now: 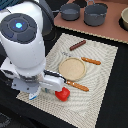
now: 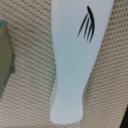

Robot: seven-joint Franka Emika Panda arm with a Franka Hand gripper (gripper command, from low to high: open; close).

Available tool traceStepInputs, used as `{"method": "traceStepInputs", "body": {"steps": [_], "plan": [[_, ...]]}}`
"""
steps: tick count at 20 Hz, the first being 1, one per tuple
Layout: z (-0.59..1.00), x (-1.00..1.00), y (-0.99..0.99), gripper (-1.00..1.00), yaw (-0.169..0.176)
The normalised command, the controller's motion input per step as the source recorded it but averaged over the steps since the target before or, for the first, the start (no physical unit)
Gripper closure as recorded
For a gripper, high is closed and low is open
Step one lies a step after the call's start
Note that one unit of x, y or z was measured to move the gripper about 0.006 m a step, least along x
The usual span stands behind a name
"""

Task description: Interact with the objects in diverse but meaningful ways.

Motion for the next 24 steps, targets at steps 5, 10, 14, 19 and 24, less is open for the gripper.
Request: {"method": "traceStepInputs", "body": {"steps": [5, 10, 14, 19, 24], "plan": [[-0.29, -0.2, 0.12, 1.0, 0.0], [-0.22, -0.18, 0.15, 1.0, 0.0], [0.86, -0.64, 0.38, 1.0, -0.008], [1.0, -0.92, 0.42, 1.0, -0.012], [1.0, -0.49, 0.71, 1.0, -0.003]]}}
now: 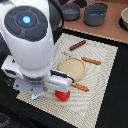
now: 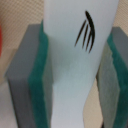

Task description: Interact with the objects in diverse but meaningful ways.

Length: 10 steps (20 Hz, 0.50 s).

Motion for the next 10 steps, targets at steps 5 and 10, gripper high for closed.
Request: {"method": "traceStepInputs", "body": {"steps": [5, 10], "plan": [[0.89, 0.14, 1.0, 1.0, 0.0], [0.75, 0.36, 0.95, 1.0, 0.0]]}}
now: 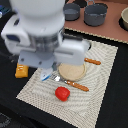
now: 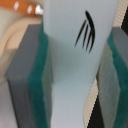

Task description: Interact with the objects in diverse but meaningful ways.

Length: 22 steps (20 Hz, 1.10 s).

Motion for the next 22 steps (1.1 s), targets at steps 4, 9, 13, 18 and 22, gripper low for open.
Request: {"method": "traceStepInputs", "body": {"steps": [4, 9, 13, 18, 22], "plan": [[0.74, 0.5, 0.92, 1.0, 0.0], [0.68, 0.61, 0.92, 1.0, 0.0], [0.43, 0.76, 0.86, 1.0, 0.0], [0.08, 0.81, 0.78, 1.0, 0.0], [-0.33, 0.9, 0.58, 1.0, -0.005]]}}
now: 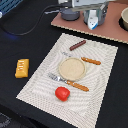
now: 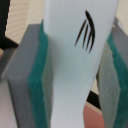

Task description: Interact with the objects in diverse but meaningful ways.

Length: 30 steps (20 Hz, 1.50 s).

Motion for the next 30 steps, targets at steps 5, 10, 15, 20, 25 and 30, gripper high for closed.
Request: {"method": "traceStepInputs", "body": {"steps": [5, 10, 15, 20, 25, 30], "plan": [[-0.4, 0.86, 0.49, 1.0, -0.01], [-0.44, 0.61, 0.47, 1.0, 0.0], [-0.46, 0.26, 0.35, 1.0, 0.021], [-0.61, 0.16, 0.16, 1.0, 0.036], [-0.61, 0.21, 0.1, 1.0, 0.007], [-0.31, 0.18, 0.24, 1.0, 0.003]]}}
